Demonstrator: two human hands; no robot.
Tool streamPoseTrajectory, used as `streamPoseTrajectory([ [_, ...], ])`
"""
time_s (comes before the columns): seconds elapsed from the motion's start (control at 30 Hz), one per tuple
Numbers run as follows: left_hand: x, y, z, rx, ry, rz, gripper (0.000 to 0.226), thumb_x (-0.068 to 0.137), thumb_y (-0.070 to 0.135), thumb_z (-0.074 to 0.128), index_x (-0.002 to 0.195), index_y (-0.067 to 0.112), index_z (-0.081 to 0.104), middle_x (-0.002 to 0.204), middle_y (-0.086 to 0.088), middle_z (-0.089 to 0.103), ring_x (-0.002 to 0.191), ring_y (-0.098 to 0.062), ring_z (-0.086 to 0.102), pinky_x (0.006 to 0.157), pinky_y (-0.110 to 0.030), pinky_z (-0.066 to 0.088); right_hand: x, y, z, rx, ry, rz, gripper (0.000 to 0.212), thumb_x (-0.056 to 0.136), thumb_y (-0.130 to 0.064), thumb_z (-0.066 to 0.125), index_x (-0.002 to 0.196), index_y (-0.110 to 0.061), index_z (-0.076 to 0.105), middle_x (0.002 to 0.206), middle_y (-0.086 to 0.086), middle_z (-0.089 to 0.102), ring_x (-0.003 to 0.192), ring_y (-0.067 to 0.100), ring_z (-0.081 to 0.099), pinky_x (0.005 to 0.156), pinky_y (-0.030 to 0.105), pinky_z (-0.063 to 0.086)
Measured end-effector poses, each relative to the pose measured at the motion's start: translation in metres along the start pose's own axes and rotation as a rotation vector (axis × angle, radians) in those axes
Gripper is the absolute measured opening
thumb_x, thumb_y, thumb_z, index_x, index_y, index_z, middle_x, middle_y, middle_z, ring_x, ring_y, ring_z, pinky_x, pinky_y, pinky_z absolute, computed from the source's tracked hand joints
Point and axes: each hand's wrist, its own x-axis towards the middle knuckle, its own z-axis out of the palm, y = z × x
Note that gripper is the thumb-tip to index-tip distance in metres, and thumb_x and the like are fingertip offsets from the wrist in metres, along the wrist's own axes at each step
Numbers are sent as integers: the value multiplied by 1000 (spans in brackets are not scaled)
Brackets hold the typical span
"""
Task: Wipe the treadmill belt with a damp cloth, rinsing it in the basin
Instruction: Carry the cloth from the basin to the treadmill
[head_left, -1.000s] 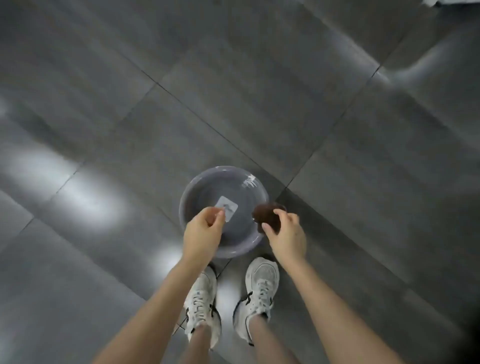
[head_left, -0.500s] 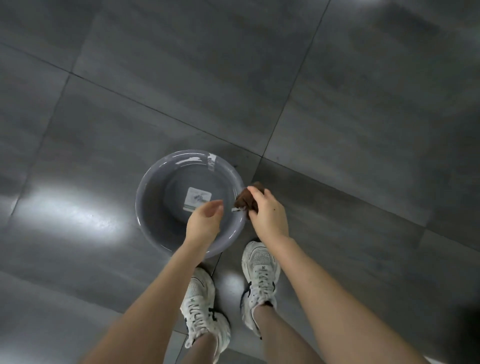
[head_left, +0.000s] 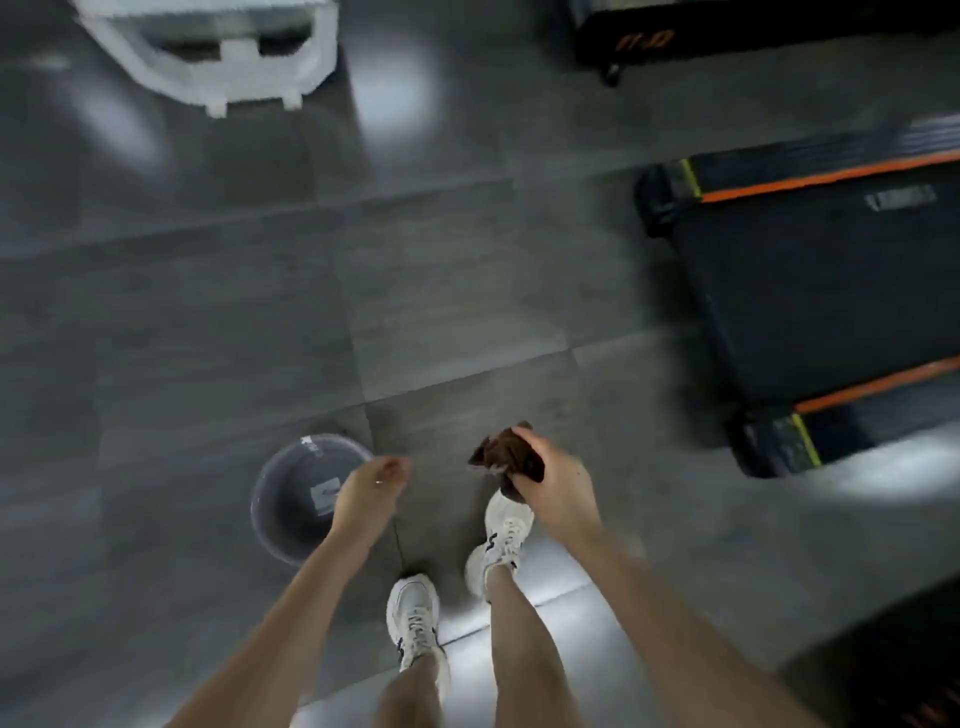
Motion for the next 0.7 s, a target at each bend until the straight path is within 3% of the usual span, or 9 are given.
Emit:
streamPoseTrajectory([
  [0.07,-48,34,18,103,-74,83,30,86,37,58,78,9,64,73,-8,59,69,-21,53,80,-47,50,-57,9,-47,61,99,51,52,83,-9,65,133,-20,53,122,0,64,110,17,59,78,9,33],
  [0.13,-94,62,44,175,-154,152,20,93,27,57,75,19,61,75,-8,60,69,-22,54,78,-44,50,-117,24,-89,84,207,110,51,85,-13,64,133,-23,52,119,-1,65,108,17,60,77,10,35],
  [0.27,-184,108,120,455,-292,397,26,96,29,52,72,19,60,70,-5,64,74,-27,63,77,-46,52,-253,75,-159,111,446,216,50,83,-16,64,131,-25,53,117,0,66,107,20,60,84,25,44],
  [0.37,-256,124,189,601,-389,575,29,96,36,49,79,17,63,69,0,65,76,-27,65,76,-43,51,-358,121,-188,104,592,328,49,82,-20,63,129,-29,53,115,-2,65,104,20,60,81,27,43],
  [0.5,-363,107,284,759,-550,771,28,96,40,48,87,19,65,74,0,68,78,-23,65,78,-37,49,-503,193,-198,116,802,492,50,81,-26,62,129,-34,53,123,-9,61,111,15,57,84,23,40],
  [0.7,-524,26,434,967,-750,938,37,95,39,50,67,18,61,63,1,66,72,-23,64,69,-32,44,-722,310,-182,147,1004,774,47,81,-26,61,127,-38,54,122,-12,62,109,14,57,83,24,40],
])
